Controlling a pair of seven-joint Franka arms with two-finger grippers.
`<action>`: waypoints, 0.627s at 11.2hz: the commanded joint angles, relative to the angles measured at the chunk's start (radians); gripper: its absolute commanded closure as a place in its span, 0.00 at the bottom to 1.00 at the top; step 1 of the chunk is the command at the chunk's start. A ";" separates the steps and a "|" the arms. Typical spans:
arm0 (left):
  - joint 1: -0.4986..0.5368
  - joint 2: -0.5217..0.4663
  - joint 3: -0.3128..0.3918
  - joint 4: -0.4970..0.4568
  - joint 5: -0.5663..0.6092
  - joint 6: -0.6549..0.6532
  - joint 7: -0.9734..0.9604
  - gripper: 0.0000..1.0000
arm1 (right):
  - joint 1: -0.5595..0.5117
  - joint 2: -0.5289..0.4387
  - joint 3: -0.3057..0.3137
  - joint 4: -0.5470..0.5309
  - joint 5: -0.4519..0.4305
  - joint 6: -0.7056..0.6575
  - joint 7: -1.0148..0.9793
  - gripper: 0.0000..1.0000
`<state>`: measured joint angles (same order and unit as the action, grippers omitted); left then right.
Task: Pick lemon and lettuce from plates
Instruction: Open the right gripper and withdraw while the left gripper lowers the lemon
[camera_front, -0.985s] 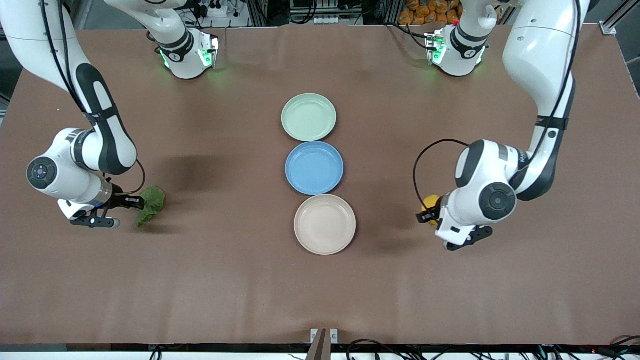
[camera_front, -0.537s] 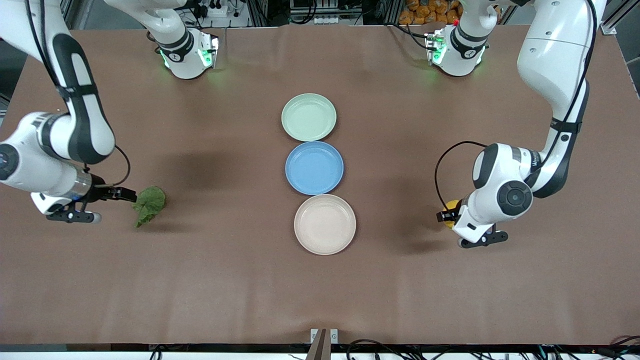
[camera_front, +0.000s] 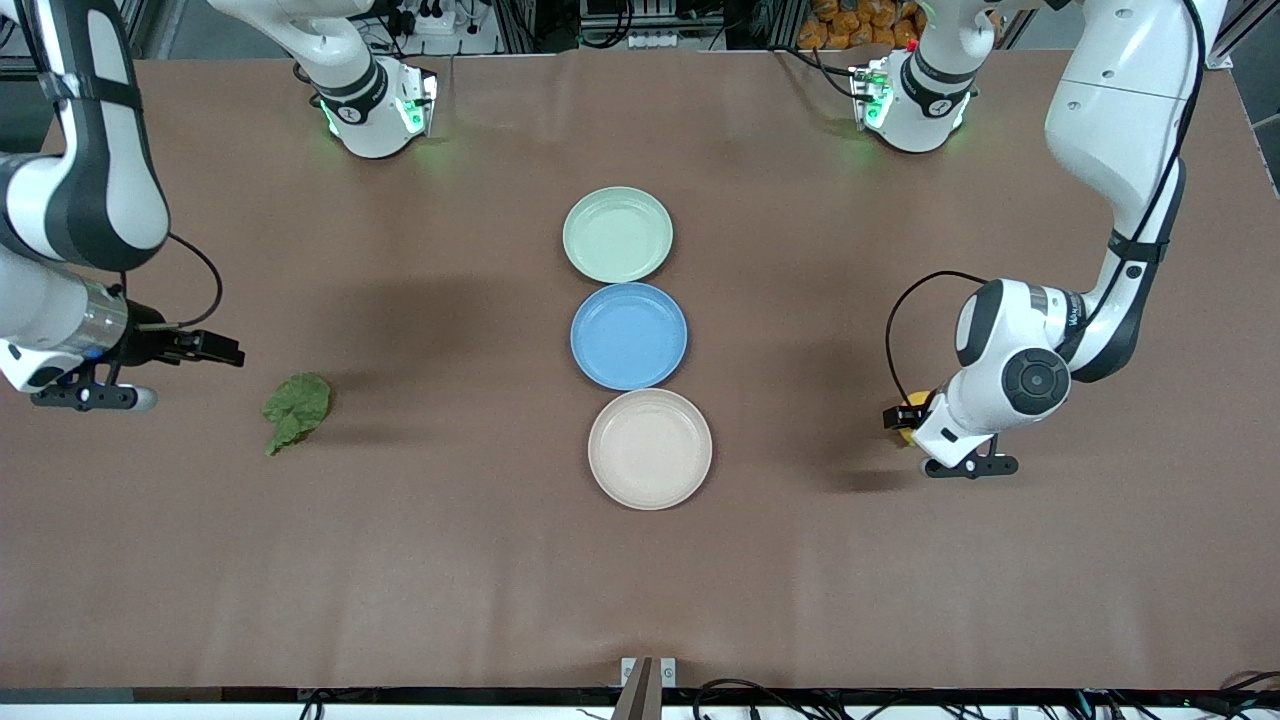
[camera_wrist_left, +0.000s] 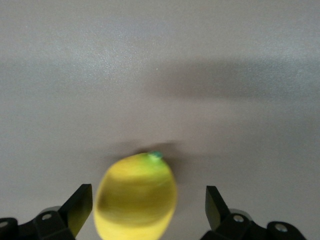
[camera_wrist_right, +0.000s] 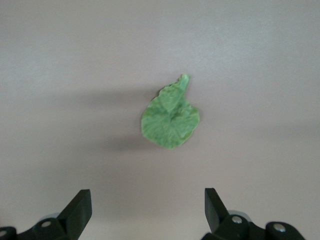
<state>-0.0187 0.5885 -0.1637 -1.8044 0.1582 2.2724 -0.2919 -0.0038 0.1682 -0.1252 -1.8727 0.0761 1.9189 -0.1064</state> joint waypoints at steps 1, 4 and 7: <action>0.011 -0.058 -0.014 -0.030 0.026 -0.014 0.026 0.00 | 0.001 -0.064 0.024 0.043 0.013 -0.128 -0.001 0.00; 0.011 -0.178 -0.016 -0.020 0.024 -0.117 0.026 0.00 | -0.002 -0.122 0.026 0.087 0.013 -0.222 -0.001 0.00; 0.005 -0.291 -0.031 0.048 0.004 -0.276 0.031 0.00 | -0.031 -0.159 0.036 0.119 0.007 -0.241 -0.012 0.00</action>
<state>-0.0182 0.3945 -0.1706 -1.7812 0.1591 2.1021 -0.2757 -0.0046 0.0458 -0.1022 -1.7746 0.0761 1.7093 -0.1064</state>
